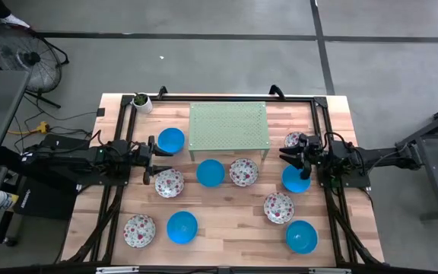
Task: Pick & Place Mini bowls
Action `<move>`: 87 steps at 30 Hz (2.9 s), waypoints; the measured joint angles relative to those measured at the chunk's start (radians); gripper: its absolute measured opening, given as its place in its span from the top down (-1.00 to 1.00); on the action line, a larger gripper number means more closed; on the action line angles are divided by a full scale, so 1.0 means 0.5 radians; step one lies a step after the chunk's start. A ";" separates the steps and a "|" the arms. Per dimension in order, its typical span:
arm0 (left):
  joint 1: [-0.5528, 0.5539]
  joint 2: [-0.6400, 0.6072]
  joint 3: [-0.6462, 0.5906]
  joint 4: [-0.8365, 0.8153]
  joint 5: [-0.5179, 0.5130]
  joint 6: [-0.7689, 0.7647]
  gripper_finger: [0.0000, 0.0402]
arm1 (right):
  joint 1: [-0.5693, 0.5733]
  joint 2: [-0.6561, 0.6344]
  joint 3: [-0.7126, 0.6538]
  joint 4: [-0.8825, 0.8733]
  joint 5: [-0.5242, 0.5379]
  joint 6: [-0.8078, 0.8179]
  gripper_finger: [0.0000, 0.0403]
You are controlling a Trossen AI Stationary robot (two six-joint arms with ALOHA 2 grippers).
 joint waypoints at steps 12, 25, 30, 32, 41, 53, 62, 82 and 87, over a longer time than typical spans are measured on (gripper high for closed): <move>0.001 0.000 0.000 0.000 0.000 0.000 -0.16 | 0.000 0.000 0.000 0.000 0.000 0.000 0.28; 0.001 0.000 0.000 0.000 0.000 0.001 -0.16 | 0.001 0.000 0.000 0.000 -0.001 0.000 0.28; 0.000 0.000 0.000 0.000 0.000 0.000 -0.16 | 0.000 0.000 0.000 0.000 -0.001 0.000 0.28; 0.000 0.001 0.000 0.000 0.000 0.000 -0.16 | 0.000 0.000 0.001 0.001 0.000 0.000 0.28; 0.001 0.001 0.000 0.000 -0.001 0.001 -0.16 | 0.000 0.000 0.000 0.000 0.000 0.000 0.28; 0.000 0.001 0.000 0.000 0.000 0.000 -0.16 | 0.001 0.000 0.000 0.000 -0.001 0.000 0.28; 0.000 0.001 0.000 0.000 0.000 0.000 -0.16 | 0.000 0.000 0.000 0.000 0.000 0.000 0.28; 0.001 0.001 0.000 0.000 0.000 0.001 -0.16 | -0.042 0.001 0.073 0.164 0.274 -0.159 0.28; 0.000 0.000 0.000 0.000 0.000 0.000 -0.16 | -0.125 0.042 0.325 -0.146 0.279 -0.361 0.28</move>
